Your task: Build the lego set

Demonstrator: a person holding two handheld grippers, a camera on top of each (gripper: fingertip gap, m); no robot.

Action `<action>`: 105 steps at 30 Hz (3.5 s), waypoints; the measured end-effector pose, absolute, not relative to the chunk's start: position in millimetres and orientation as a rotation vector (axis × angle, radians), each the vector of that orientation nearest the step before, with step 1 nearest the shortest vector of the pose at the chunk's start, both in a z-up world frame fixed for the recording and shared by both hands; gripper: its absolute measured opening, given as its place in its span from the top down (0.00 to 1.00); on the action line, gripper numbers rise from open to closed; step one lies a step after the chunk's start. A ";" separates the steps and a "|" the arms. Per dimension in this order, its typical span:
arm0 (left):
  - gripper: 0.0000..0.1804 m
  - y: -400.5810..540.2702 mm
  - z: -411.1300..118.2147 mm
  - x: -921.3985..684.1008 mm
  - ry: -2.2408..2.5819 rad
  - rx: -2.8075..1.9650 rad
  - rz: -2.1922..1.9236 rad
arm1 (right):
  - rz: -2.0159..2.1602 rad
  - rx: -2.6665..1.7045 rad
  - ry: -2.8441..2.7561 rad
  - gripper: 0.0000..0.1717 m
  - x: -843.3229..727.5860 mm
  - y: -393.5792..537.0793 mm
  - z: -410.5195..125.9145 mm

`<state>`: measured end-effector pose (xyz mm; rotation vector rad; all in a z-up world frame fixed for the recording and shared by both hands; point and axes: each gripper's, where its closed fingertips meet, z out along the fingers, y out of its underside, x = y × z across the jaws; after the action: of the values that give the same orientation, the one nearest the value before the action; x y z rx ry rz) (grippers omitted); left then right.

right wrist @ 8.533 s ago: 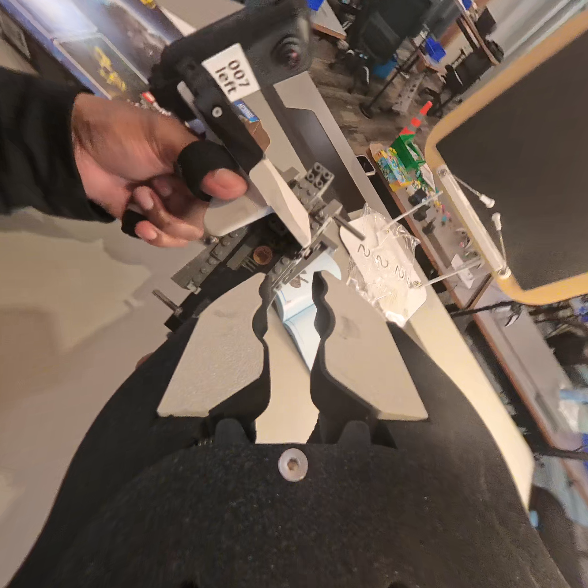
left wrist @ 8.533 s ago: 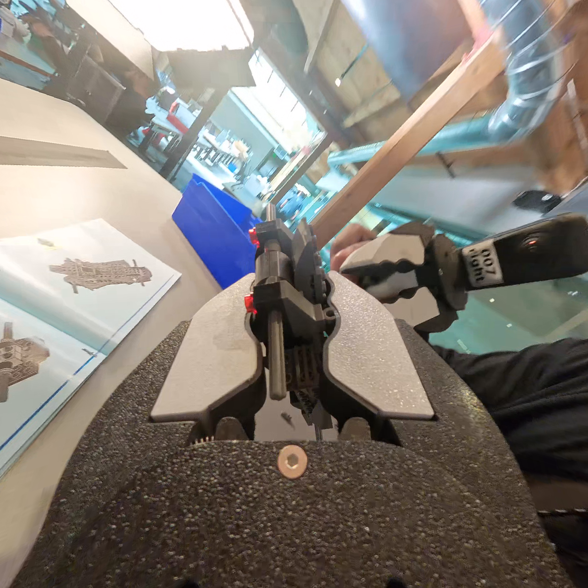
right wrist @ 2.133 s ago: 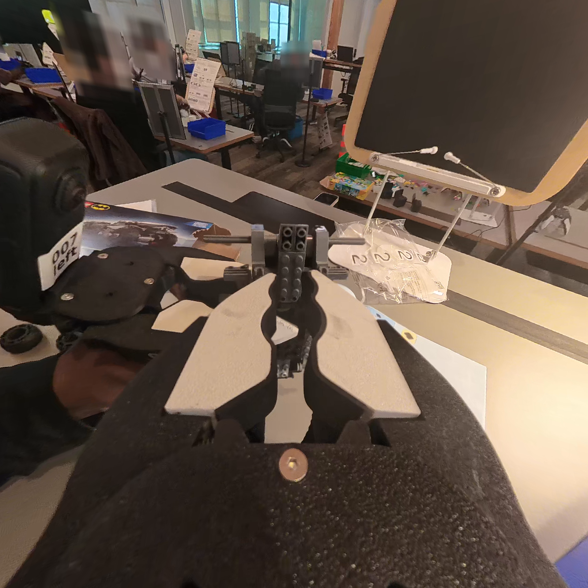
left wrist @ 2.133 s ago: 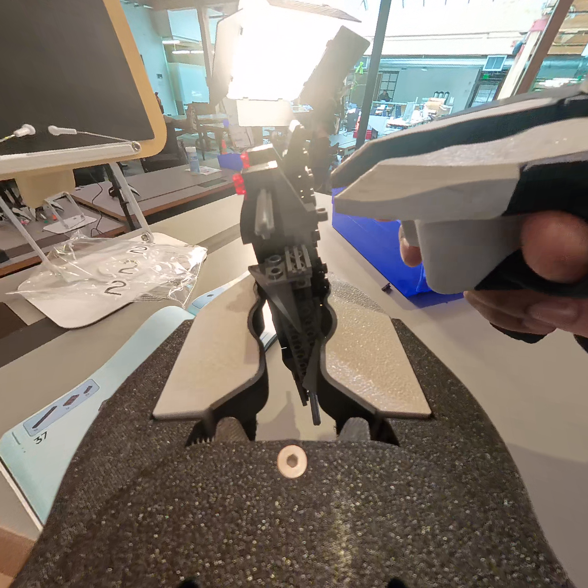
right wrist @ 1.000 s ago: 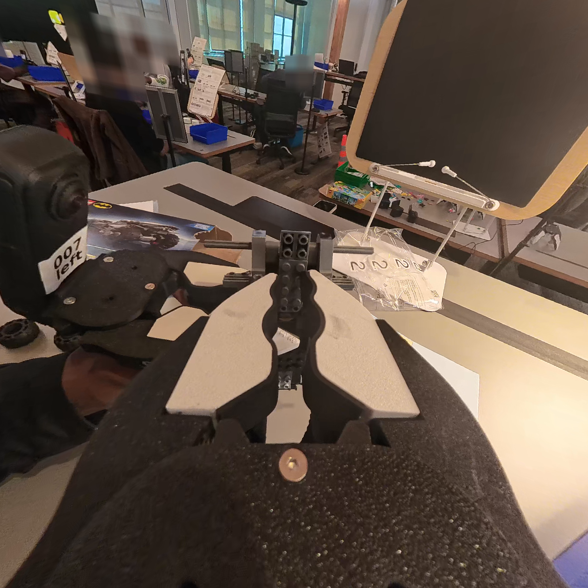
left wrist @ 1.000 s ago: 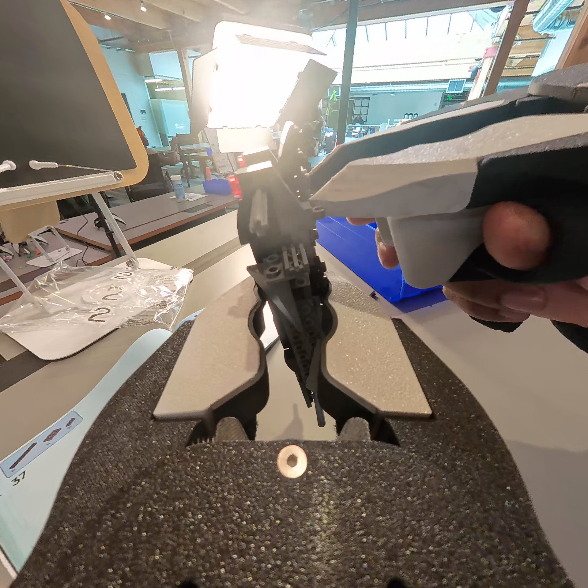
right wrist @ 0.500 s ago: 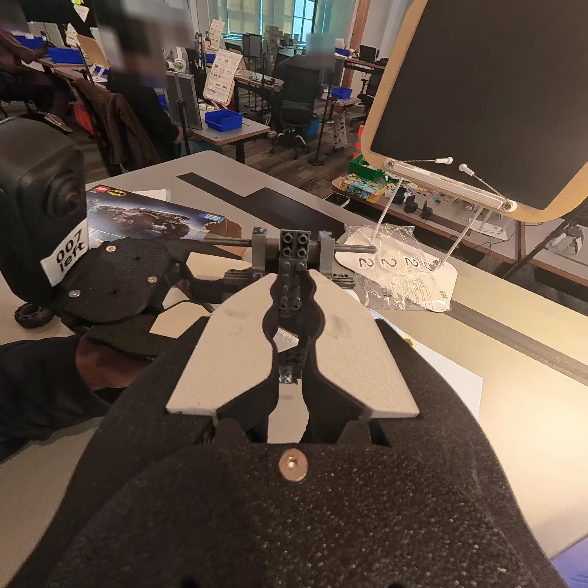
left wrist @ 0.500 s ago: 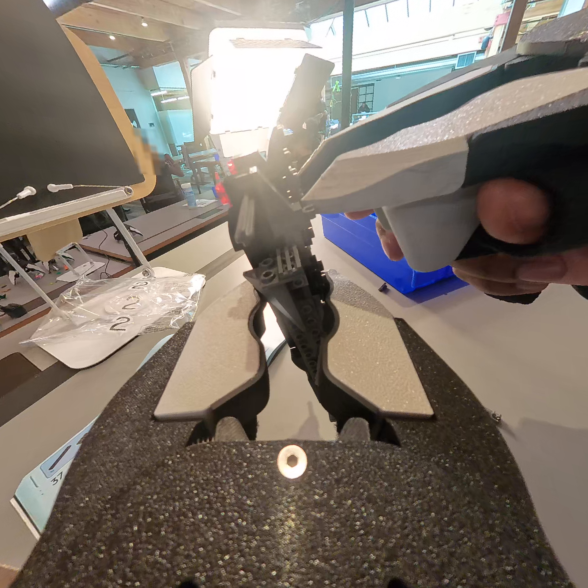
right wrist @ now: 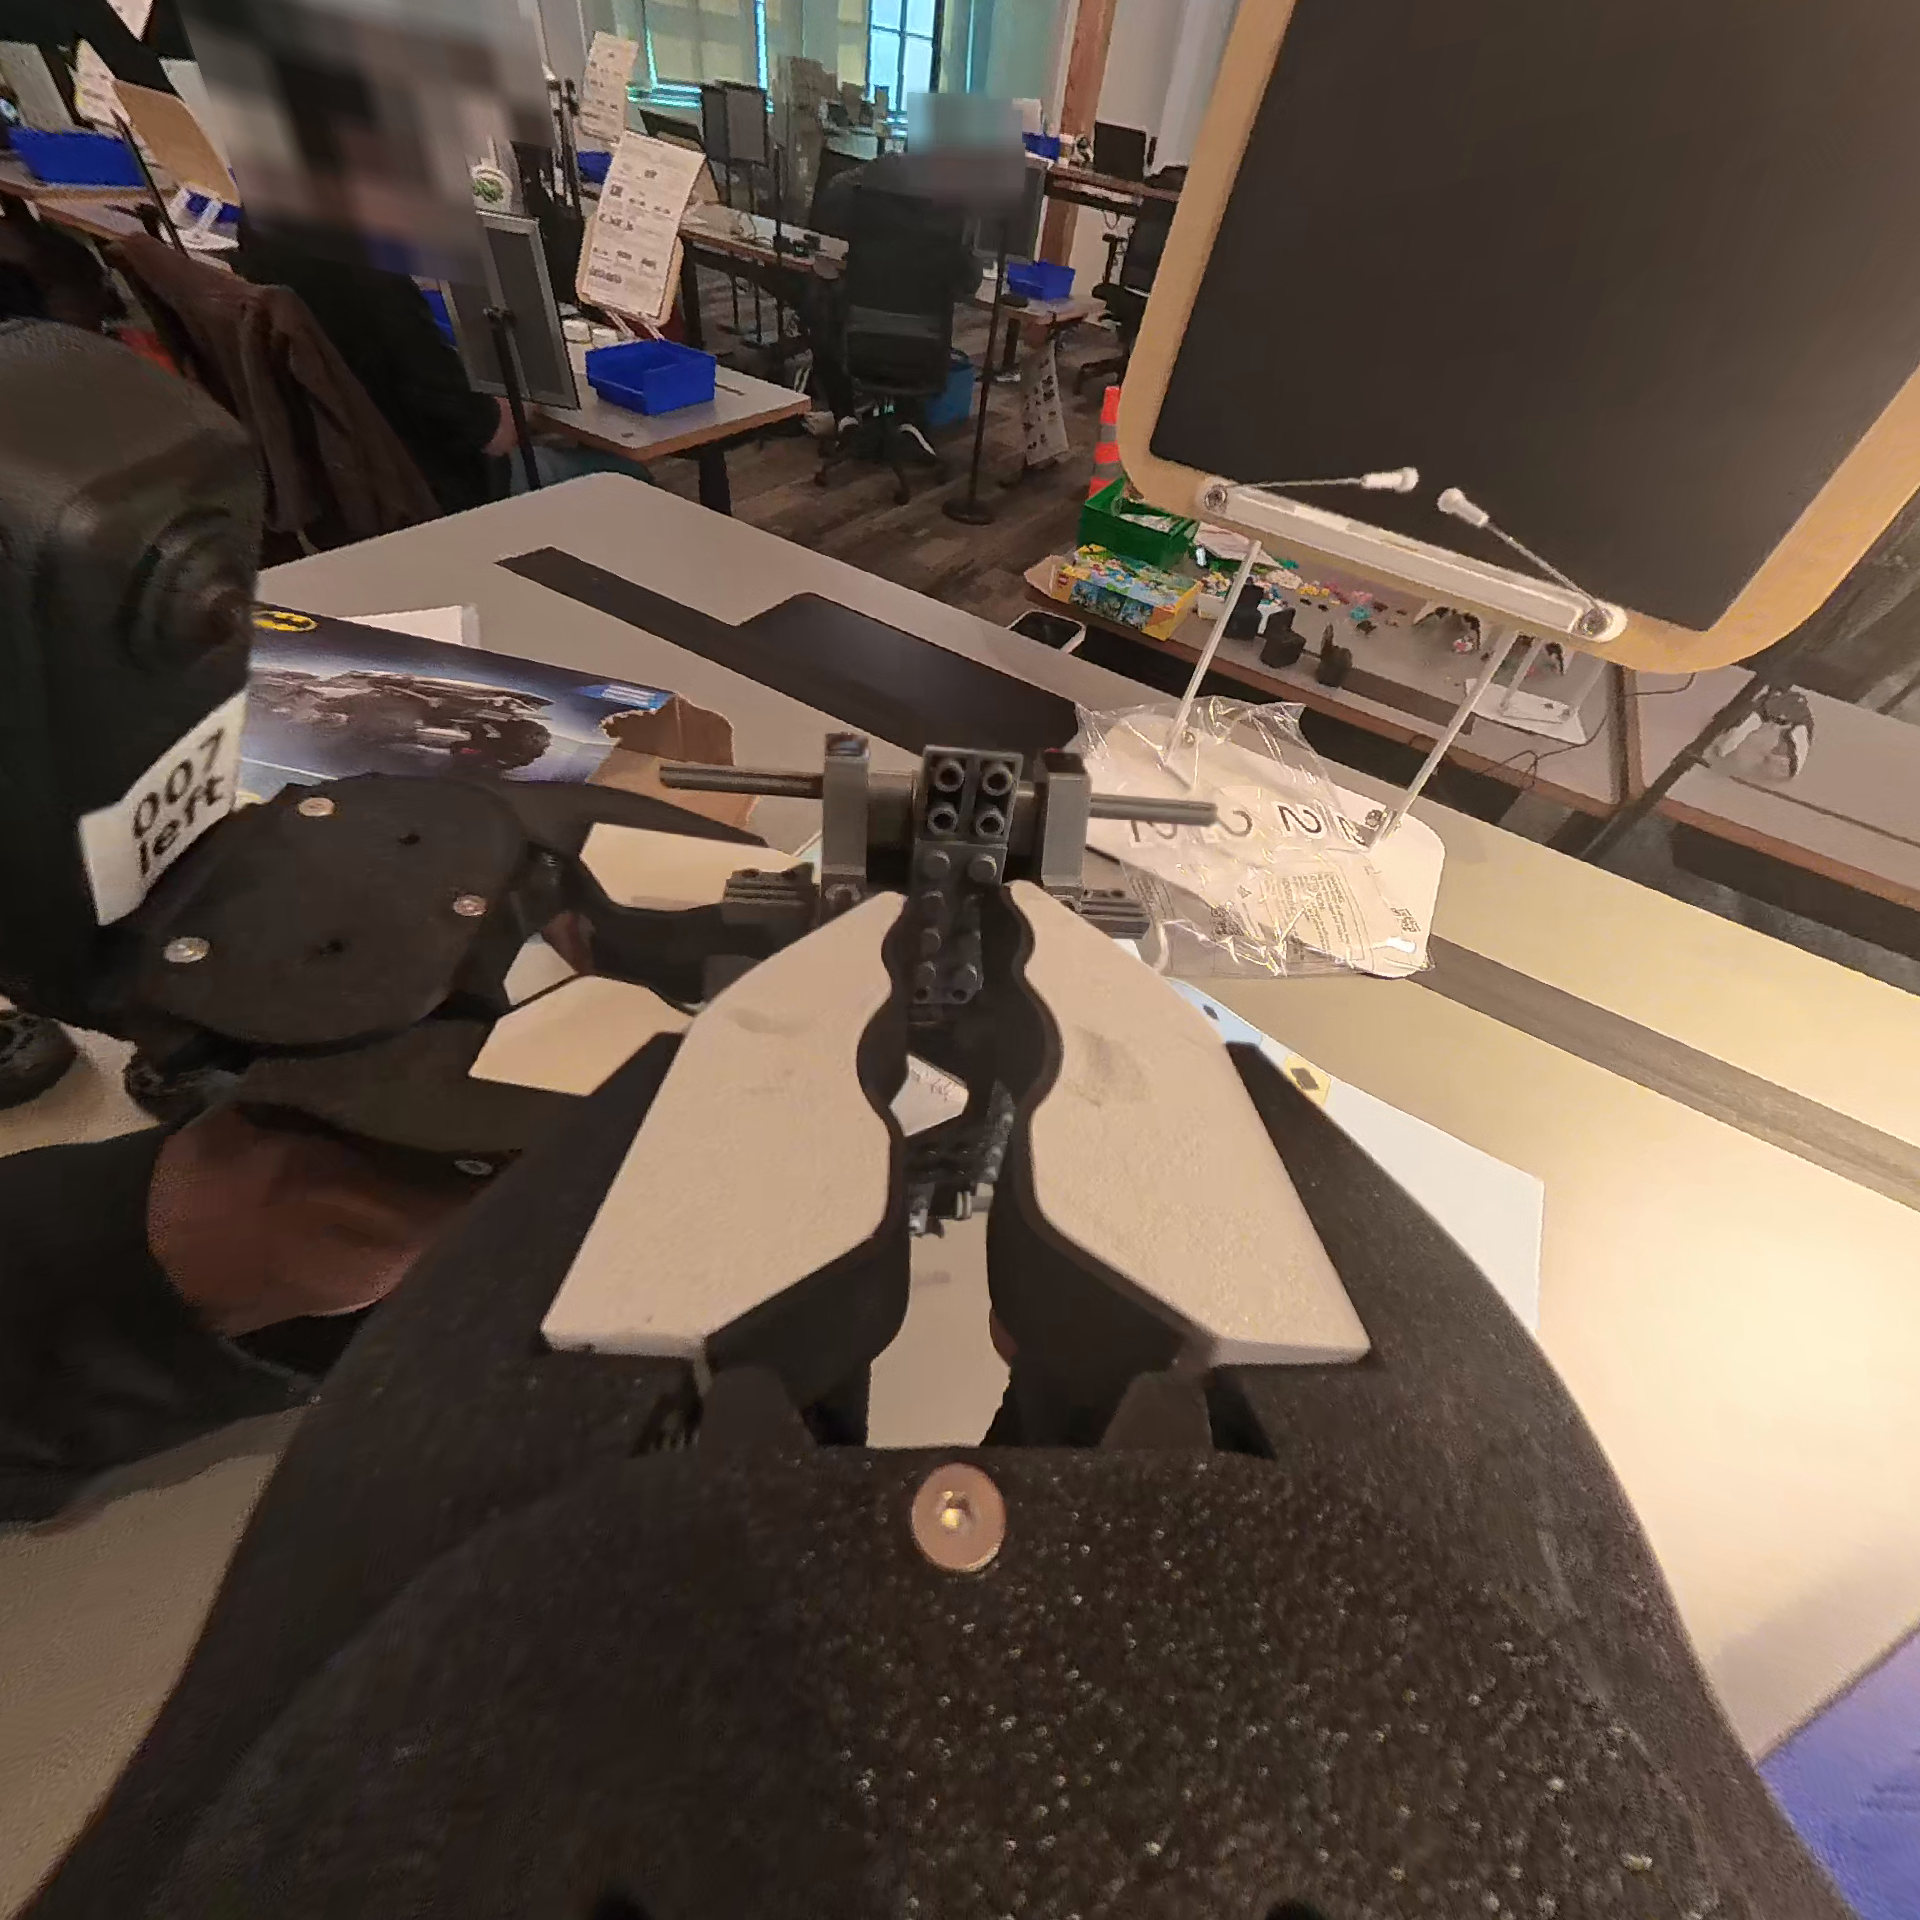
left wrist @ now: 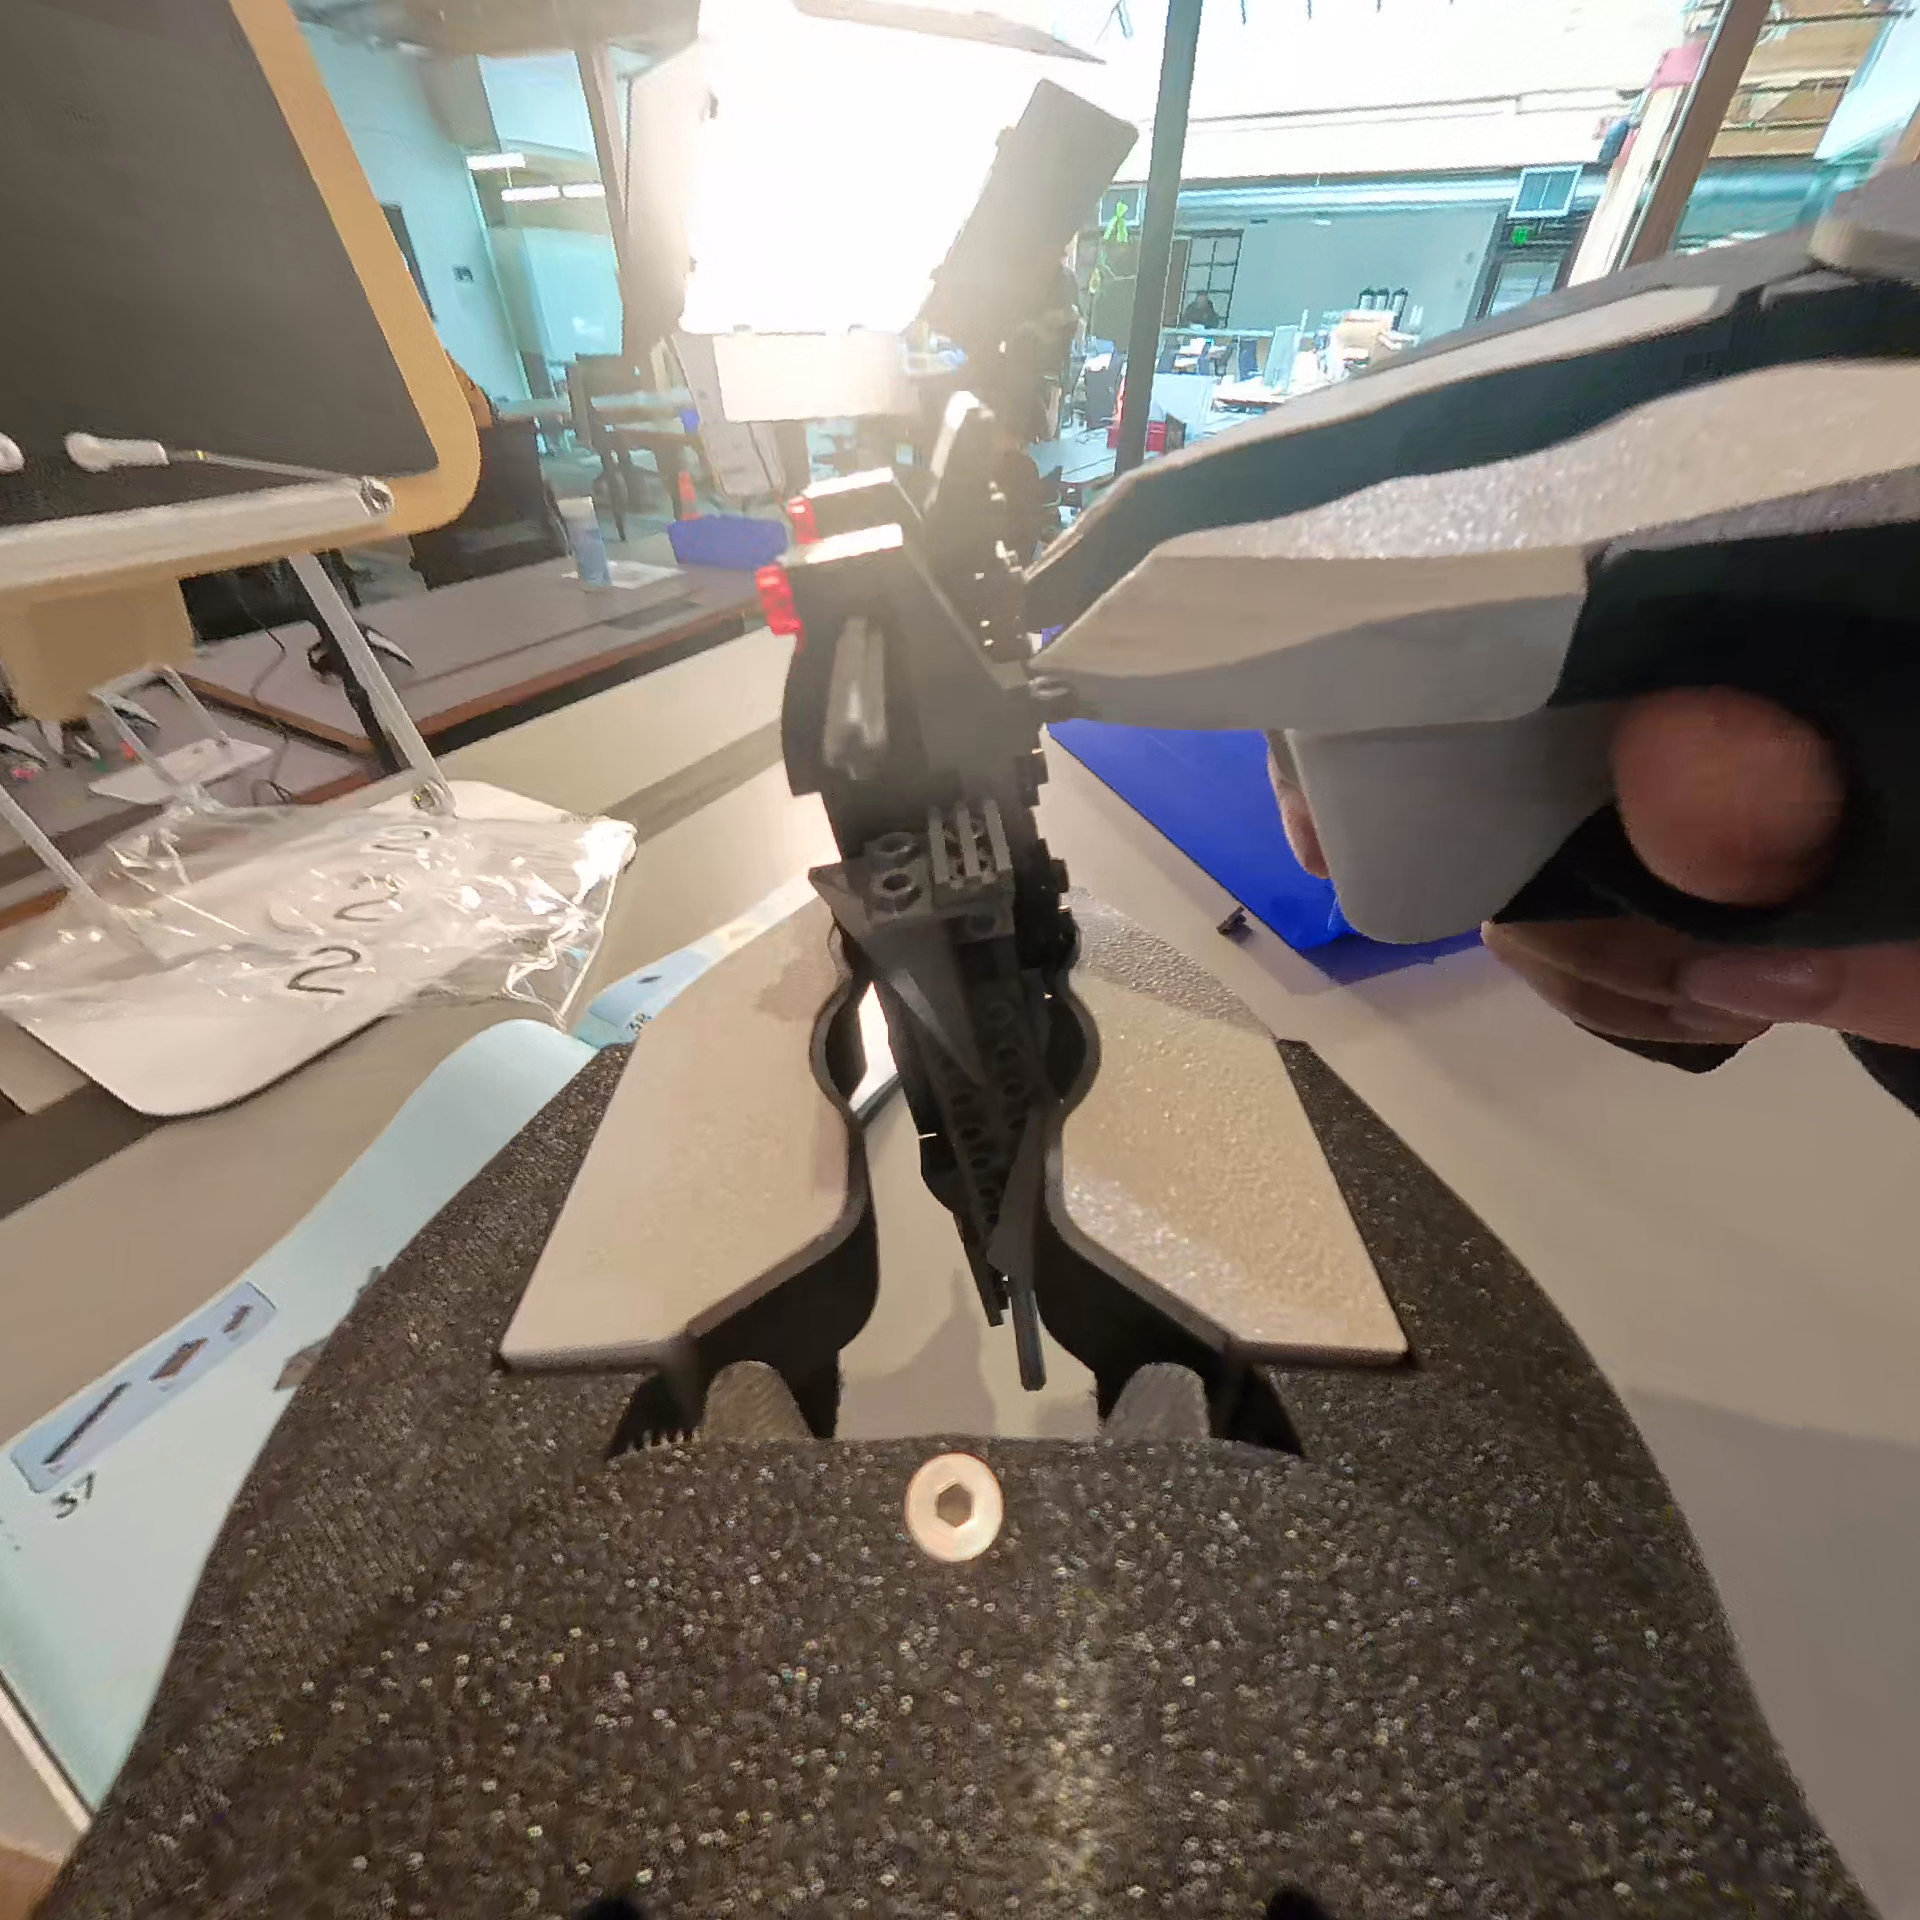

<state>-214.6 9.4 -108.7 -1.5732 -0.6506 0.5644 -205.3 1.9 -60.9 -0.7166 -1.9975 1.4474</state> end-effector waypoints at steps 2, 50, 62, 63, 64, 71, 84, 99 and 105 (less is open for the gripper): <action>0.83 8.5 -109.7 -215.9 -0.691 -1.547 0.512 | 1.471 -0.726 -1.976 0.94 -206.3 5.4 -60.8; 0.83 11.8 -109.5 -211.5 -0.616 -1.535 0.463 | 1.516 -0.754 -2.018 0.94 -202.9 2.1 -69.1; 0.82 5.8 -84.1 -191.5 -0.446 -1.172 -0.055 | 1.366 -0.596 -1.912 0.94 -191.6 7.6 -49.4; 0.82 5.2 -82.9 -189.8 -0.432 -1.149 -0.088 | 1.356 -0.588 -1.916 0.94 -190.1 7.5 -49.2; 0.82 4.7 -82.5 -188.4 -0.420 -1.136 -0.109 | 1.361 -0.590 -1.925 0.93 -188.4 7.1 -49.1; 0.82 2.0 -73.8 -171.1 -0.270 -1.063 -0.153 | 1.500 -0.675 -2.037 0.79 -179.6 -3.2 -50.1; 0.82 -3.2 -62.4 -146.0 -0.076 -0.965 -0.061 | 1.747 -0.681 -2.070 0.73 -160.6 -22.5 -41.2; 0.83 4.1 -65.6 -133.9 -0.019 -1.008 -0.125 | 1.767 -0.657 -2.177 0.78 -149.6 -23.4 -46.6; 0.83 5.8 -67.3 -132.6 -0.015 -1.043 -0.138 | 1.781 -0.649 -2.192 0.78 -148.4 -20.2 -48.0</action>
<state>-132.6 5.8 -67.3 -1.0425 -0.0152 -0.1378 -148.4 -20.2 -48.0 -0.6494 -2.1920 1.7814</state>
